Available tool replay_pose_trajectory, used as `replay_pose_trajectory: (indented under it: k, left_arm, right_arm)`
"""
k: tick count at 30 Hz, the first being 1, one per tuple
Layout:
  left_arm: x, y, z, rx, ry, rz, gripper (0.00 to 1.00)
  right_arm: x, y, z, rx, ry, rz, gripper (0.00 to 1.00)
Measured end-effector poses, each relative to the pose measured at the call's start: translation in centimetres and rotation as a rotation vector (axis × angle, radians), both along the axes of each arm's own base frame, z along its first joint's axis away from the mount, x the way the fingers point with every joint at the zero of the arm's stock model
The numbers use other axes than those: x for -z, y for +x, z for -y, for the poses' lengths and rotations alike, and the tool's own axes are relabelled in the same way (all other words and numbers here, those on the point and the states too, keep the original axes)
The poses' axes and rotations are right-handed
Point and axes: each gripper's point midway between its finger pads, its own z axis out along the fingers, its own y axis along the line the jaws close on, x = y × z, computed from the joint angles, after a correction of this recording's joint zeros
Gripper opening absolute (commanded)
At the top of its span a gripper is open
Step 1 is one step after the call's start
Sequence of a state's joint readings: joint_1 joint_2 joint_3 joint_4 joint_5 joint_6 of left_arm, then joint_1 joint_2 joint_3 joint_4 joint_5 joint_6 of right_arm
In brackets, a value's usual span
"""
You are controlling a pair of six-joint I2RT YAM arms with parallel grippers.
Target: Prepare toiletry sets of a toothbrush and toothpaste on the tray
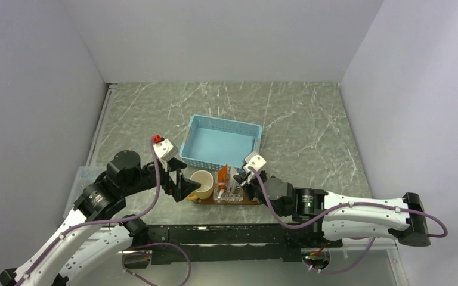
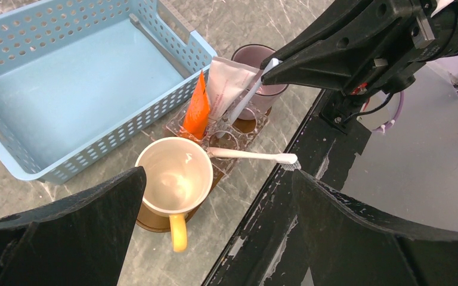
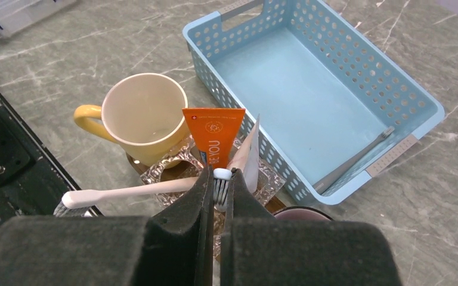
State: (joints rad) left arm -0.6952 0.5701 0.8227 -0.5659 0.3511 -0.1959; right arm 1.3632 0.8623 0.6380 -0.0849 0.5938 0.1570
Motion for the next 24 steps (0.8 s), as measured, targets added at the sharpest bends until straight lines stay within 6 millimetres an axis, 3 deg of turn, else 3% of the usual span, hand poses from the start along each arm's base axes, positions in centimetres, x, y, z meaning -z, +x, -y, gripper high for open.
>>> replay_pose_trajectory:
  k: [16, 24]
  left_arm:
    - [0.04, 0.02, 0.02, 0.000, 0.001, -0.001, 0.99]
    - [0.04, 0.02, 0.02, 0.000, 0.001, -0.001, 0.99]
  right_arm:
    - [-0.25, 0.09, 0.00, 0.007, 0.022, 0.007, 0.00]
    - [-0.24, 0.06, -0.01, 0.007, 0.024, 0.004, 0.08]
